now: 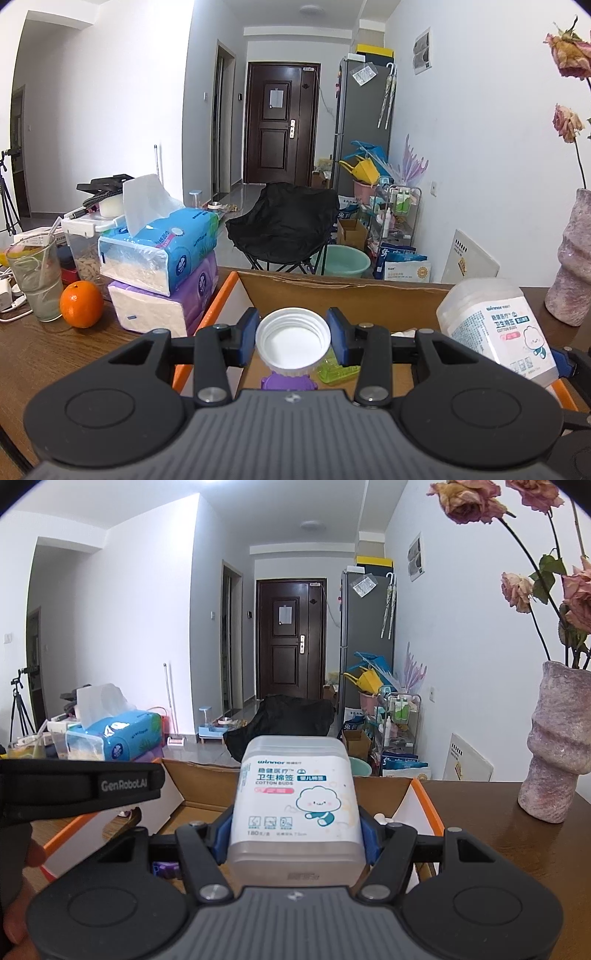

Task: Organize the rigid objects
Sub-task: 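Lower both items into the box and open both tools, then withdraw both tools from the box toward the remaining items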

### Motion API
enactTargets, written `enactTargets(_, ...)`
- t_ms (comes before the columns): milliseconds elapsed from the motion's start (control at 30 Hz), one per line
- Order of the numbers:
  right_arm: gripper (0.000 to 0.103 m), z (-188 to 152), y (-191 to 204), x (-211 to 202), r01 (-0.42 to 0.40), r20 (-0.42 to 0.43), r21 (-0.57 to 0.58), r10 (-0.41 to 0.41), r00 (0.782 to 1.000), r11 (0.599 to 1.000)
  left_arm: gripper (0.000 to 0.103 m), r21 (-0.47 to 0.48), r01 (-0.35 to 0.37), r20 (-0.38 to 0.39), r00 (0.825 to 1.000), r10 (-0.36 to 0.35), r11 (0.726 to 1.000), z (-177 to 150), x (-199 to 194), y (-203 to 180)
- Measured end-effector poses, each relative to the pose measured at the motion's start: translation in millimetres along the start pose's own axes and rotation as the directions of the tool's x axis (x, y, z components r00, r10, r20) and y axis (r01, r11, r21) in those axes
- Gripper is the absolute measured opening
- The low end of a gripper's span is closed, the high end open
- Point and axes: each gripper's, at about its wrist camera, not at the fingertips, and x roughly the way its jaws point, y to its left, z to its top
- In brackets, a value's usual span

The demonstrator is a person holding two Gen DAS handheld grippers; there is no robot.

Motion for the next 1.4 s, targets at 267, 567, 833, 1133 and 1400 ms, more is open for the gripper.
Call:
enactTargets(267,0.063,5,-4,14,0.008,-0.046,-0.010,-0.009,0.999,1.000,0.041,0.022,-0.012,-0.019,1.000,0.013,1.000,0,12,0)
enactTargets(567,0.064,7,-2,25,0.008,-0.078,-0.028,-0.010,0.997,1.000,0.041,0.037,-0.021,-0.034,0.999,0.022,0.999,-2,20,0)
enactTargets(833,0.083,10,-3,28,0.028,-0.111,-0.019,-0.030,0.993,0.999,0.087,0.019,-0.021,-0.036,0.999,0.022,1.000,0,19,5)
enactTargets(1133,0.103,13,-11,22,0.066,-0.082,0.006,-0.065,0.994,0.998,0.103,-0.023,-0.061,-0.004,0.998,0.061,0.998,8,8,17)
enactTargets(1400,0.103,13,-13,18,0.062,-0.073,0.006,-0.061,0.995,0.998,0.103,-0.020,-0.072,-0.022,0.997,0.071,0.997,6,10,16)
